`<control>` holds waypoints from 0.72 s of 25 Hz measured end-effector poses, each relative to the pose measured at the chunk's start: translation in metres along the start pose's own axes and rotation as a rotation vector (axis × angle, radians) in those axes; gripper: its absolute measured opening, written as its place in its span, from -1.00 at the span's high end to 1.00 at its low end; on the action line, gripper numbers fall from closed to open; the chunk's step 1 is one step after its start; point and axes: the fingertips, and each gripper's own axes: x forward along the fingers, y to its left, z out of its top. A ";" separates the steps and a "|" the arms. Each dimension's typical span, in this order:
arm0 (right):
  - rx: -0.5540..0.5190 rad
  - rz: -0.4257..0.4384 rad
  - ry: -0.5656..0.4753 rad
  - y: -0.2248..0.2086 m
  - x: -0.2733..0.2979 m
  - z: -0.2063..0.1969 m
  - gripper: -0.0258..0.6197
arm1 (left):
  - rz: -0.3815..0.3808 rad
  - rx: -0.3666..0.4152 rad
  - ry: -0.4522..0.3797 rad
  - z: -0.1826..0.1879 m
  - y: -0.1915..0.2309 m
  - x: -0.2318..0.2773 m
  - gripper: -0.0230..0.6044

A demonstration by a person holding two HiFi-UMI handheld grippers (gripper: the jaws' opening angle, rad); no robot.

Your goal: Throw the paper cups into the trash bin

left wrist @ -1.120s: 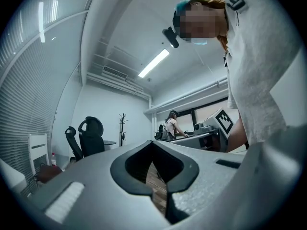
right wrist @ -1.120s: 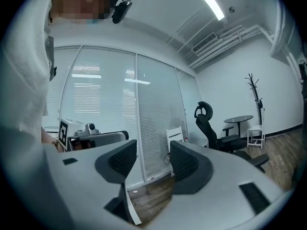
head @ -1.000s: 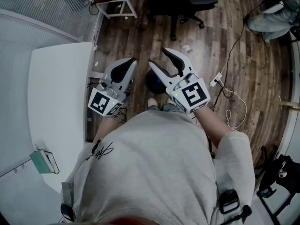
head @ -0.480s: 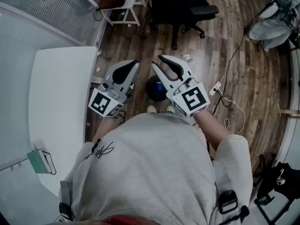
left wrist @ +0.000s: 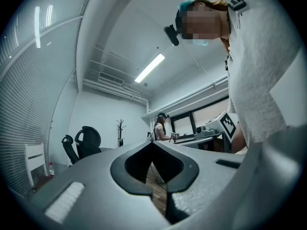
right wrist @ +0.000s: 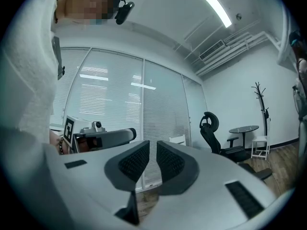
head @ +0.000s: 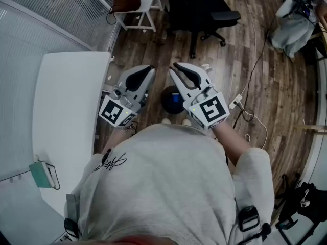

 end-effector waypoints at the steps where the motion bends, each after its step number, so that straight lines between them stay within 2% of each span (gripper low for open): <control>1: 0.000 -0.003 -0.002 0.000 -0.001 0.000 0.76 | -0.002 0.000 0.002 0.000 -0.001 0.000 0.92; 18: 0.017 0.002 -0.005 0.010 -0.004 0.001 0.83 | 0.008 -0.010 -0.011 0.003 -0.005 -0.007 0.92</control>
